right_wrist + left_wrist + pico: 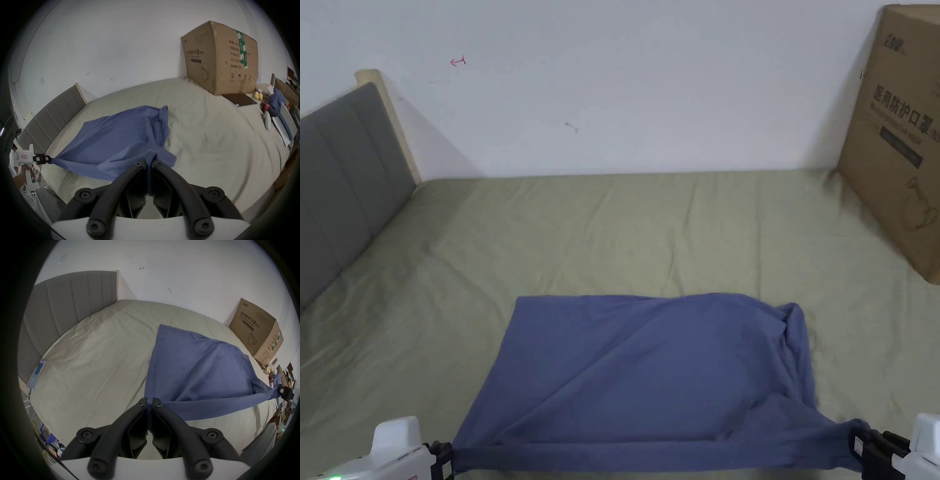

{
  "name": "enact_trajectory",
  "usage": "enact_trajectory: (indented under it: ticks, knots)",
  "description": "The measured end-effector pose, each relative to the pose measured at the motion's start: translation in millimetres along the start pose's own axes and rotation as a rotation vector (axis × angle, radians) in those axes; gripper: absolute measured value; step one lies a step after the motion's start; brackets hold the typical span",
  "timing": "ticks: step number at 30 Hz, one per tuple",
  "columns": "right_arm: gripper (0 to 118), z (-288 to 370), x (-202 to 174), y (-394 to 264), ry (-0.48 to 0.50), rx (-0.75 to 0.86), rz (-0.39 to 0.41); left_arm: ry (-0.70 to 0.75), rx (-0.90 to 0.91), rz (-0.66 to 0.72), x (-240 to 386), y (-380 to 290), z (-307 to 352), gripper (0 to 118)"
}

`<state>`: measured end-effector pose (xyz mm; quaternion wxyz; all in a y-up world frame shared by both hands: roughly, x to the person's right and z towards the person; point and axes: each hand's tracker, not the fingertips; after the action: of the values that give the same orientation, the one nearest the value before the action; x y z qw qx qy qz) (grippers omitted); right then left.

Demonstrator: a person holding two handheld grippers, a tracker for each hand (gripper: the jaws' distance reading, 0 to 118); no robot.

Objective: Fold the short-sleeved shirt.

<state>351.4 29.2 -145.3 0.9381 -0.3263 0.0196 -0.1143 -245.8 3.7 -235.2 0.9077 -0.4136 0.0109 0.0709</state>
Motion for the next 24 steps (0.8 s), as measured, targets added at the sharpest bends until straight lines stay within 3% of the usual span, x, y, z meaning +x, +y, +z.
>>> enact_trajectory:
  ticks: [6, 15, 17, 18, 20, 21, 22, 24]
  knots:
    - [2, 7.6, 8.4, -40.3, -0.048, -0.064, -0.031, 0.013, -0.045, -0.009, -15.1, -42.0, -0.4, 1]
    - [3, -30.9, 11.6, -70.7, -0.202, -0.263, -0.093, 0.050, -0.150, 0.026, -11.2, -61.2, -19.7, 3]
    - [7, -30.2, 4.6, -68.6, -0.212, -0.276, -0.090, 0.067, -0.146, 0.033, -9.4, -55.0, -15.3, 22]
    - [21, -27.7, 1.4, -65.4, -0.218, -0.272, -0.082, 0.080, -0.156, 0.039, -5.4, -51.2, -11.6, 48]
    - [69, -18.2, -9.4, -54.5, -0.233, -0.243, -0.027, 0.104, -0.188, 0.062, -2.7, -39.9, -3.4, 93]
    - [93, -13.7, -13.1, -46.1, -0.240, -0.219, -0.001, 0.093, -0.167, 0.070, -2.6, -34.7, 4.0, 110]
    - [99, -8.7, -16.2, -37.3, -0.229, -0.191, 0.007, 0.074, -0.117, 0.087, 3.8, -30.2, 14.5, 112]
    - [98, 7.1, -28.1, -14.6, -0.206, -0.091, 0.026, 0.032, 0.018, 0.085, 14.0, -13.2, 38.1, 112]
